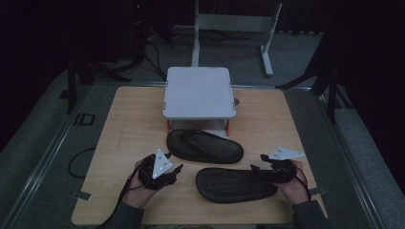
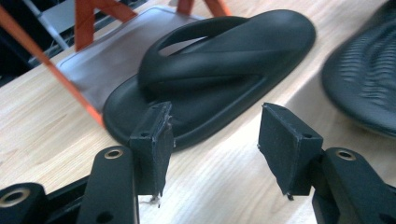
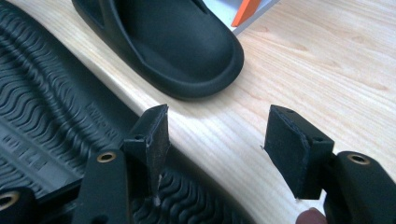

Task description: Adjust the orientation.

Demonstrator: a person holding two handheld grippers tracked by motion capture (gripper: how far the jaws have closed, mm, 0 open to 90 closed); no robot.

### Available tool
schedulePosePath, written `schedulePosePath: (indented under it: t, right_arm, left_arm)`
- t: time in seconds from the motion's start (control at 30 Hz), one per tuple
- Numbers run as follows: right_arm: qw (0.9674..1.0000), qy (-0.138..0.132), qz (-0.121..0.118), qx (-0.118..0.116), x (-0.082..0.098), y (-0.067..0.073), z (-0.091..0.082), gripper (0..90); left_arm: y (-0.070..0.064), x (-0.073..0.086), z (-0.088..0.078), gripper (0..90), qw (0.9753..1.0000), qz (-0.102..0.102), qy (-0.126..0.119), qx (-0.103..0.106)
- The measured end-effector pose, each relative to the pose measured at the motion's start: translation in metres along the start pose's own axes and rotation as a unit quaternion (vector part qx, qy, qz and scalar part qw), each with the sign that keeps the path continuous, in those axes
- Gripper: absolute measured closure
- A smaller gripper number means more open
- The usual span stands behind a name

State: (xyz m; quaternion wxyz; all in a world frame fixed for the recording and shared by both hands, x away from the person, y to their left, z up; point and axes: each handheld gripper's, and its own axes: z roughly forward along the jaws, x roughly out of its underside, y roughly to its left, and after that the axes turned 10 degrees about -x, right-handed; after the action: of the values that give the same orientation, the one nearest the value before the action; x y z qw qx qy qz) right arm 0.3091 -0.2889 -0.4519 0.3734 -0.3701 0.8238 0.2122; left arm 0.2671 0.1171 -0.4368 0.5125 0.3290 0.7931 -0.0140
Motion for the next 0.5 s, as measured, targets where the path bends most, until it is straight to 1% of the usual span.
schedulePosePath:
  t: [0.1, 0.17, 0.2, 0.23, 0.27, 0.33, 0.37, 0.4, 0.43, 0.47, 0.5]
  right_arm:
    - [1.0000, -0.003, 0.003, -0.002, 0.004, 0.003, -0.004, 39.4]
    - [1.0000, -0.003, 0.002, -0.002, 0.004, 0.004, -0.005, 39.4]
    - [1.0000, -0.004, 0.001, -0.004, 0.005, 0.007, -0.006, 39.3]
    - [1.0000, -0.004, 0.001, -0.004, 0.005, 0.007, -0.006, 39.3]
    - [0.9998, -0.009, -0.001, -0.017, 0.005, 0.010, -0.007, 38.8]
    - [0.9997, -0.010, -0.004, -0.021, 0.004, 0.011, -0.007, 38.5]
    - [0.9995, -0.007, -0.009, -0.028, 0.003, 0.015, -0.005, 38.1]
    - [0.9995, -0.007, -0.009, -0.028, 0.003, 0.015, -0.005, 38.1]
    - [0.9993, -0.005, -0.015, -0.033, 0.002, 0.018, -0.003, 37.7]
    - [0.9992, -0.005, -0.017, -0.036, 0.002, 0.020, -0.001, 37.0]
    - [0.9991, -0.004, -0.017, -0.040, 0.001, 0.021, 0.001, 36.4]
  left_arm:
    - [-0.006, -0.002, -0.003, 43.3, 0.9999, 0.008, -0.003, 0.006]
    - [-0.010, -0.004, -0.005, 43.1, 0.9999, 0.010, -0.006, 0.010]
    - [-0.012, -0.005, -0.006, 42.9, 0.9998, 0.014, -0.008, 0.014]
    - [-0.012, -0.005, -0.006, 42.9, 0.9998, 0.014, -0.008, 0.014]
    - [-0.012, -0.005, -0.006, 42.8, 0.9998, 0.014, -0.008, 0.013]
    - [-0.014, -0.005, -0.006, 42.6, 0.9997, 0.013, -0.010, 0.017]
    - [-0.015, -0.006, -0.007, 42.6, 0.9997, 0.014, -0.011, 0.018]
    - [-0.016, -0.006, -0.007, 42.6, 0.9996, 0.014, -0.012, 0.020]
    - [-0.018, -0.006, -0.008, 42.1, 0.9995, 0.017, -0.013, 0.025]
    - [-0.020, -0.005, -0.009, 41.7, 0.9991, 0.021, -0.015, 0.034]
    - [-0.020, -0.004, -0.010, 41.7, 0.9989, 0.022, -0.016, 0.037]
